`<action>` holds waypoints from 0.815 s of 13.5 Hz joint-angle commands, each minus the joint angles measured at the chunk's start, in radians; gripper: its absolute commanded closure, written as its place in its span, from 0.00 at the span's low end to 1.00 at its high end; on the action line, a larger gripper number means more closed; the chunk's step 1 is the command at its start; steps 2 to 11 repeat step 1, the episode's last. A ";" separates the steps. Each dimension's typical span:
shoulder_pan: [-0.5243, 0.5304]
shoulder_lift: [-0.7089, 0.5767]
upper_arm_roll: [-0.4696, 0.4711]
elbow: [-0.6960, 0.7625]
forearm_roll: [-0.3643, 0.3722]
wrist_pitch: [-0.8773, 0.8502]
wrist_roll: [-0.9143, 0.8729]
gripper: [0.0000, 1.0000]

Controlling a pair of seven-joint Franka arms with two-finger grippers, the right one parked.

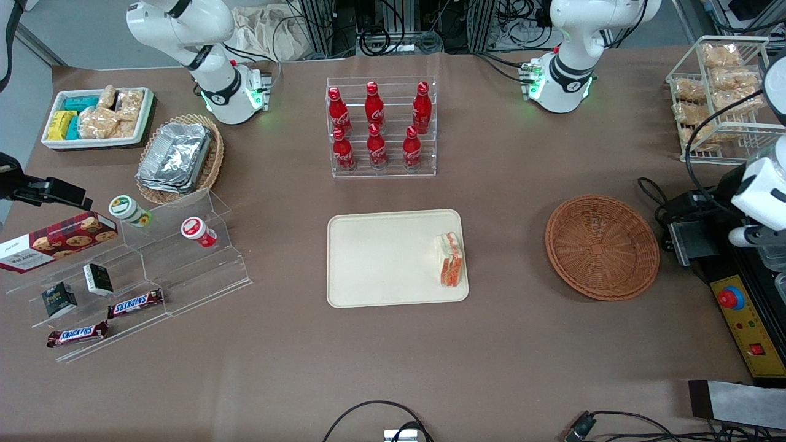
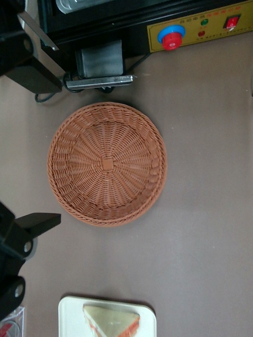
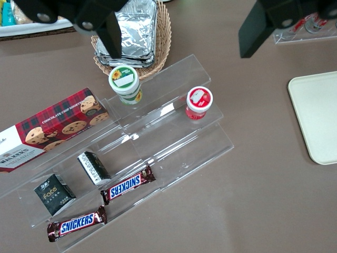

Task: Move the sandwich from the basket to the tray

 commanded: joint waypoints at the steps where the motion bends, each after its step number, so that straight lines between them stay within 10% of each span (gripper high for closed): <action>1: 0.005 0.044 -0.016 0.100 -0.010 -0.066 0.001 0.00; 11: 0.005 0.044 -0.016 0.100 -0.010 -0.066 0.001 0.00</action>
